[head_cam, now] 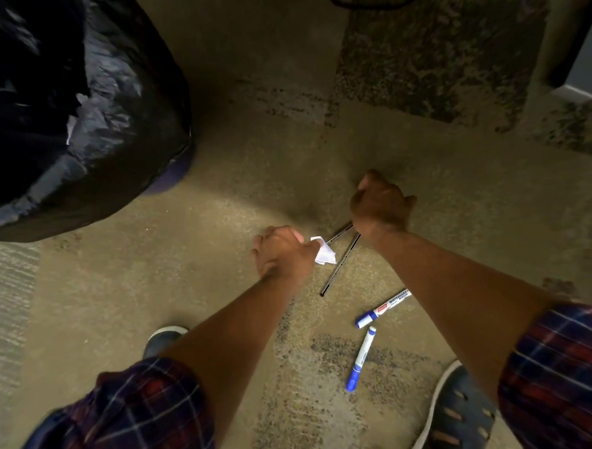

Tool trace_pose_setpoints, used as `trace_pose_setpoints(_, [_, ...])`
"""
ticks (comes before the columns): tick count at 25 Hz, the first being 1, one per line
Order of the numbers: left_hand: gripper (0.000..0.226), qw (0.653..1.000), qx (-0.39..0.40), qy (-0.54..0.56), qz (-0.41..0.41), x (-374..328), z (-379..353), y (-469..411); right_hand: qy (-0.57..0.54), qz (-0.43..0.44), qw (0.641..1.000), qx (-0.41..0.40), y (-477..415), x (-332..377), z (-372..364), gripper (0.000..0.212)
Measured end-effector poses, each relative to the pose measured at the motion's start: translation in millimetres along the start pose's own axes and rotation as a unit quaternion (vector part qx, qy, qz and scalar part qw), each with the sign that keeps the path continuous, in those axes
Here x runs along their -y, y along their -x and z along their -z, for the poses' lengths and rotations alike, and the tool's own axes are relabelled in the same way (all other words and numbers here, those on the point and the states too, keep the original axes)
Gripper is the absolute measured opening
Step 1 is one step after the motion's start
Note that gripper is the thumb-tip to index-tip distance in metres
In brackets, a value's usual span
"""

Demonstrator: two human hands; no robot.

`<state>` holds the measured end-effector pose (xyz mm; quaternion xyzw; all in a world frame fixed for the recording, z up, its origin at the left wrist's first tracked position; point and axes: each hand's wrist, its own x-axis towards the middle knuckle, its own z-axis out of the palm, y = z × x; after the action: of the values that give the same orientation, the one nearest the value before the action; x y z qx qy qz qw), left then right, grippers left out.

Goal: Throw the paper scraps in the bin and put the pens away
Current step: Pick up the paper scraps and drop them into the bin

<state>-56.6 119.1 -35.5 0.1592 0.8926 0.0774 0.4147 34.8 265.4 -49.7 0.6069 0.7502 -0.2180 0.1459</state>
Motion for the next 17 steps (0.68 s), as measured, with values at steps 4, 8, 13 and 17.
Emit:
trace_pose_setpoints(4, [0.043,0.997,0.019,0.039,0.071,-11.9,-18.5,1.2,-0.074,-0.023,0.996,-0.032,8.8,-21.1,23.5,0.011])
trace_pose_setpoints(8, [0.035,0.974,0.017,0.166,0.152,-19.1,-29.6,0.2,-0.093,-0.030,0.995,-0.032,19.3,-44.3,37.1,0.010])
trace_pose_setpoints(13, [0.014,0.909,-0.012,0.387,0.154,-27.8,-8.9,12.3,-0.214,-0.030,0.976,-0.041,39.8,-56.1,54.8,0.014])
trace_pose_setpoints(17, [0.010,0.865,0.017,0.488,0.117,-31.0,35.9,36.9,-0.287,0.005,0.955,-0.072,64.4,-40.9,71.7,0.012])
